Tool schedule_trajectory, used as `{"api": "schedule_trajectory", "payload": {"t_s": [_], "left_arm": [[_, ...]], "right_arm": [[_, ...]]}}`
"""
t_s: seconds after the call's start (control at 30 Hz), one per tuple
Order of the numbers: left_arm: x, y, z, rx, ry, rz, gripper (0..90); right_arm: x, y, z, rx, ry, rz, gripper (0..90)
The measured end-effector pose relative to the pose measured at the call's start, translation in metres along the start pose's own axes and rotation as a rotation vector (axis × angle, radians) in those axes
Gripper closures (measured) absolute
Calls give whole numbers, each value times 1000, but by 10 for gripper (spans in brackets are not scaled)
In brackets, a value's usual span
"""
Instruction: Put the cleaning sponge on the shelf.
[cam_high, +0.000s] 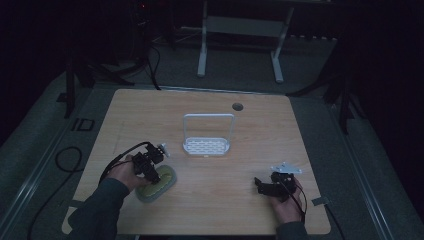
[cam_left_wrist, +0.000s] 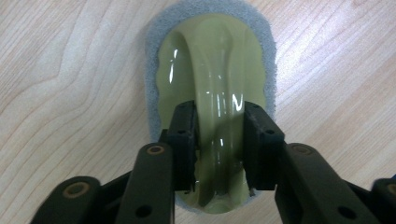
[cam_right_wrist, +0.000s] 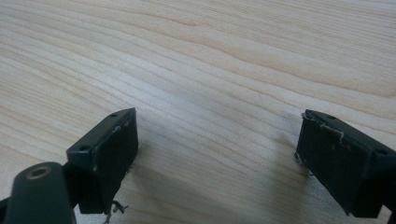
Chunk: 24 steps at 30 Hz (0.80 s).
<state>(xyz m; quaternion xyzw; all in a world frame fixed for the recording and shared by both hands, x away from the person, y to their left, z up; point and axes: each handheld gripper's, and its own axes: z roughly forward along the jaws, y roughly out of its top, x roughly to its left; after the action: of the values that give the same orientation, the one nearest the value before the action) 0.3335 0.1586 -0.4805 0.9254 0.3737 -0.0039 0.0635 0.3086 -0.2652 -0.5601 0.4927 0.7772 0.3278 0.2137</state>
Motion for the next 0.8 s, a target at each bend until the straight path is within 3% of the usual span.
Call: {"api": "schedule_trajectory", "payload": {"t_s": [0.37,0.8], "left_arm": [[-4,4,-2,13,27,34,716],[-11,15,-11,-19,54,83,716]], "right_arm": [[0,0,0,0,0,0,124],[0,0,0,0,0,-1,124]]}}
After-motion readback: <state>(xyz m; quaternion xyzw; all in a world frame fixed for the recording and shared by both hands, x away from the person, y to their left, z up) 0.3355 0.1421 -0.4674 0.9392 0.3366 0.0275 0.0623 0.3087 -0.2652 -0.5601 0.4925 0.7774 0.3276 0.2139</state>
